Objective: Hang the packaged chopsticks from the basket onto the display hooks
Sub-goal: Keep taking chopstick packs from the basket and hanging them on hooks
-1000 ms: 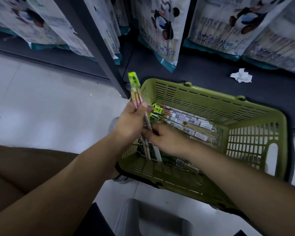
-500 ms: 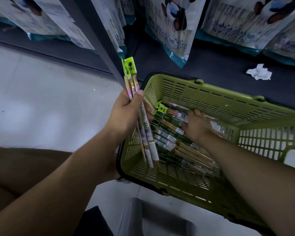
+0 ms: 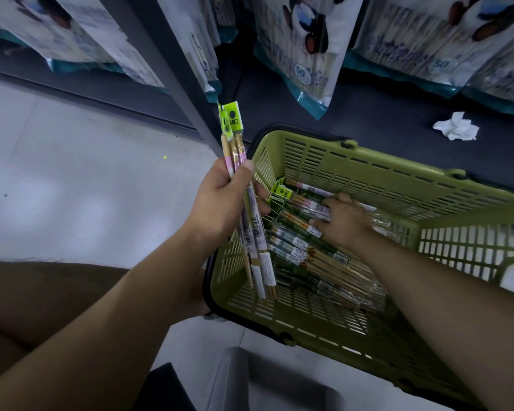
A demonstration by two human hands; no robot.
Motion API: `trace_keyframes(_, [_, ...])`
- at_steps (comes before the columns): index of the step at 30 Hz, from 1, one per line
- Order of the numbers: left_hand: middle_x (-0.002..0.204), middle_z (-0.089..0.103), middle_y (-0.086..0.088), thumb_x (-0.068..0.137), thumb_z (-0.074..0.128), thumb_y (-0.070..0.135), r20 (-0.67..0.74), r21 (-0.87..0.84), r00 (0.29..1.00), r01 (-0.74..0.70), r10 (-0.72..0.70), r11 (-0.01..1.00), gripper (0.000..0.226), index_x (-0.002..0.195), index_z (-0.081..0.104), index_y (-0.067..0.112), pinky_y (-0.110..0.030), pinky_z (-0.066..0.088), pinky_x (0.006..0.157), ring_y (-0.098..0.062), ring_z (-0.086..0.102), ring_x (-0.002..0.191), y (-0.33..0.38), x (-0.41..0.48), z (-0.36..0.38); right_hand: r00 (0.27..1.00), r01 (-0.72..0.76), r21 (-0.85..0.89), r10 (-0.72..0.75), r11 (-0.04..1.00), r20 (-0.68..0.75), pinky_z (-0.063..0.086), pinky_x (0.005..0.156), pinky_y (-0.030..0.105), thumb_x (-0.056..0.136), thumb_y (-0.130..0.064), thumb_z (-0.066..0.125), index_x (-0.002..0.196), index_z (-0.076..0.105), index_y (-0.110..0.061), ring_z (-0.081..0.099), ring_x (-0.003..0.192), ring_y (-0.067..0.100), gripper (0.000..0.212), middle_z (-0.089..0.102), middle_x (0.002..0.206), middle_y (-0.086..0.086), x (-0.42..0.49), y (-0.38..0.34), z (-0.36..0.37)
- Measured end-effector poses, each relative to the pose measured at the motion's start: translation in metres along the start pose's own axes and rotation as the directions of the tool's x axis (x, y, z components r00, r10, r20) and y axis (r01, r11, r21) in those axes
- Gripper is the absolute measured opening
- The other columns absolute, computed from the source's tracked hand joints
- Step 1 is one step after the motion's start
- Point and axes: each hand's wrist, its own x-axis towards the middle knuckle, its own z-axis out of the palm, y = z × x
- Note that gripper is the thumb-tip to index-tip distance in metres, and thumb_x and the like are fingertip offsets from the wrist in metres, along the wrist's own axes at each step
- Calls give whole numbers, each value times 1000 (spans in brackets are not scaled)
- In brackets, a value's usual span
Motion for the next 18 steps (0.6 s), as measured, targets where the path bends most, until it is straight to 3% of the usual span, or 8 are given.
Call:
trace_keyframes(3, [73, 72, -1, 109, 46, 31, -1, 0, 1000, -2, 2, 1000, 10, 103, 51, 25, -30, 55, 52, -20, 71, 58, 0, 0, 0, 999, 29, -41, -30, 999, -24, 42, 104, 38, 94, -48, 67, 141, 55, -20, 46, 131, 34, 56, 49, 141, 10, -1, -1, -1])
trace_keyframes(9, [74, 73, -2, 110, 45, 31, -2, 20, 1000, -9, 9, 1000, 10, 104, 50, 25, -28, 56, 53, -19, 71, 58, 0, 0, 0, 997, 69, -251, -76, 965, -19, 40, 100, 38, 99, -46, 57, 128, 61, -19, 56, 121, 31, 39, 60, 130, 7, -3, -5, -1])
trace_keyframes(13, [77, 73, -4, 110, 45, 31, 10, 22, 1000, -17, 17, 1000, 10, 103, 50, 26, -31, 57, 54, -21, 72, 60, -1, 0, -1, 997, 73, -183, -67, 980, 43, 43, 99, 38, 102, -43, 53, 134, 56, -13, 57, 122, 34, 44, 60, 135, 13, -3, -2, -10])
trace_keyframes(18, [68, 69, 2, 109, 46, 30, -26, -4, 1000, 5, -5, 1000, 10, 104, 51, 24, -35, 59, 57, -21, 71, 59, 0, -1, 1, 994, 52, 43, -56, 998, 89, 45, 95, 36, 104, -37, 53, 146, 47, -9, 56, 125, 36, 51, 56, 142, 20, -13, 5, -37])
